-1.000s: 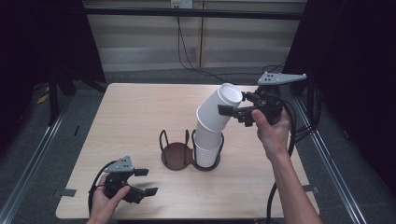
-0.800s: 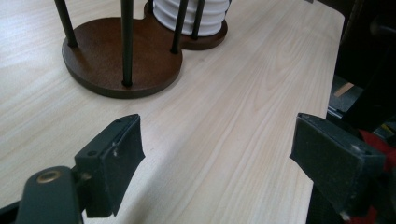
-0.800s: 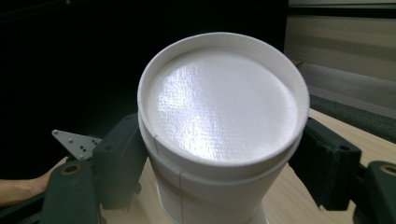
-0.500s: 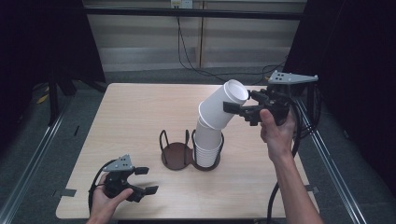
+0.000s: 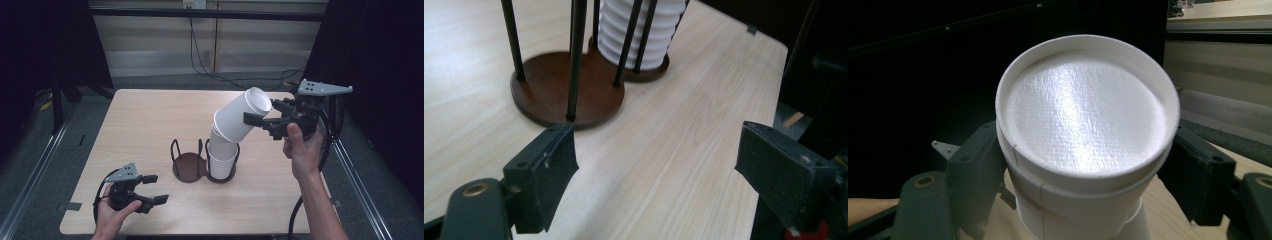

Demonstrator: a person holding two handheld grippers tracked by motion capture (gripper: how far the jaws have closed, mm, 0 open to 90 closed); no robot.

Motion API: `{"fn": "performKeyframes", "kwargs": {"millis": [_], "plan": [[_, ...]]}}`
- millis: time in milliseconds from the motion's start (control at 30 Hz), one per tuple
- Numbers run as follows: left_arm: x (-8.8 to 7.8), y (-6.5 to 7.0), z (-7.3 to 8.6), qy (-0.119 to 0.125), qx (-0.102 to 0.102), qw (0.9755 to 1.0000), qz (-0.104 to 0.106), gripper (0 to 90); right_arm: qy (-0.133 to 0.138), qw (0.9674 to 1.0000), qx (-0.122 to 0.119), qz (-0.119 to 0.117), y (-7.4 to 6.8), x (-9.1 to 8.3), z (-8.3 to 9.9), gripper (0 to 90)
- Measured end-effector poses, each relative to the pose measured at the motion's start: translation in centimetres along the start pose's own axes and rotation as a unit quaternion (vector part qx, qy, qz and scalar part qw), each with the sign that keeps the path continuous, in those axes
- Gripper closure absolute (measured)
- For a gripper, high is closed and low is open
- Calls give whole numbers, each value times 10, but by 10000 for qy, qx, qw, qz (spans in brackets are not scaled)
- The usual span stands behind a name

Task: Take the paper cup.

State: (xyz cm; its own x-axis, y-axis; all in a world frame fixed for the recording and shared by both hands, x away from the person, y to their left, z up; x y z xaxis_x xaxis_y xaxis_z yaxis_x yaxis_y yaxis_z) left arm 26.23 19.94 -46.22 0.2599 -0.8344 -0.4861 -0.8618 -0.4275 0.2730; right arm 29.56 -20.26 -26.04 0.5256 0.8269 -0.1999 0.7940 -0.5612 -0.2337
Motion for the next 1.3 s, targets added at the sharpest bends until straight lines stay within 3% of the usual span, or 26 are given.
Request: {"fn": "performKeyframes", "kwargs": {"millis": [267, 333, 500, 700, 867, 967, 1300], "plan": [[2, 8, -14, 155, 207, 9995, 201, 161, 54, 9997, 9, -230, -14, -7, 4, 242], [5, 10, -19, 69, 269, 9993, 255, 161, 43, 9996, -7, -263, -17, -7, 5, 242], [3, 14, -37, 273, 474, 9983, 202, 164, -39, 9994, -65, -346, -26, -3, 12, 242], [-1, 18, -49, 504, 548, 9968, 295, 161, -166, 9981, -160, -573, -41, 8, 25, 242], [-1, 23, -50, 736, 476, 9954, 395, 160, -356, 9971, -109, -667, -46, 17, 37, 242], [2, 26, -50, 699, 517, 9948, 527, 160, -353, 9966, -56, -737, -46, 19, 44, 242], [5, 35, -50, 701, 715, 9933, 581, 158, -452, 9948, 83, -909, -48, 26, 69, 242]]}}
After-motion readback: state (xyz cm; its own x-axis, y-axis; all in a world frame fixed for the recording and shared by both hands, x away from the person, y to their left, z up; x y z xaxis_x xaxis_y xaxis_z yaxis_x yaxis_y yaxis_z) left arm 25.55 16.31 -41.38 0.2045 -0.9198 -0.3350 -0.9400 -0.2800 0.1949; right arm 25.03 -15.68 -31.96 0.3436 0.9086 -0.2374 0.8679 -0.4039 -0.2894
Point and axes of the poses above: each handheld gripper's, and its own axes: x roughly forward along the jaws, z roughly out of its underside, y roughly to its right, the point moved 2 cm from there along x, roughly forward along the jaws, and after that the axes turned 1 degree about z, right-handed, at the moved point
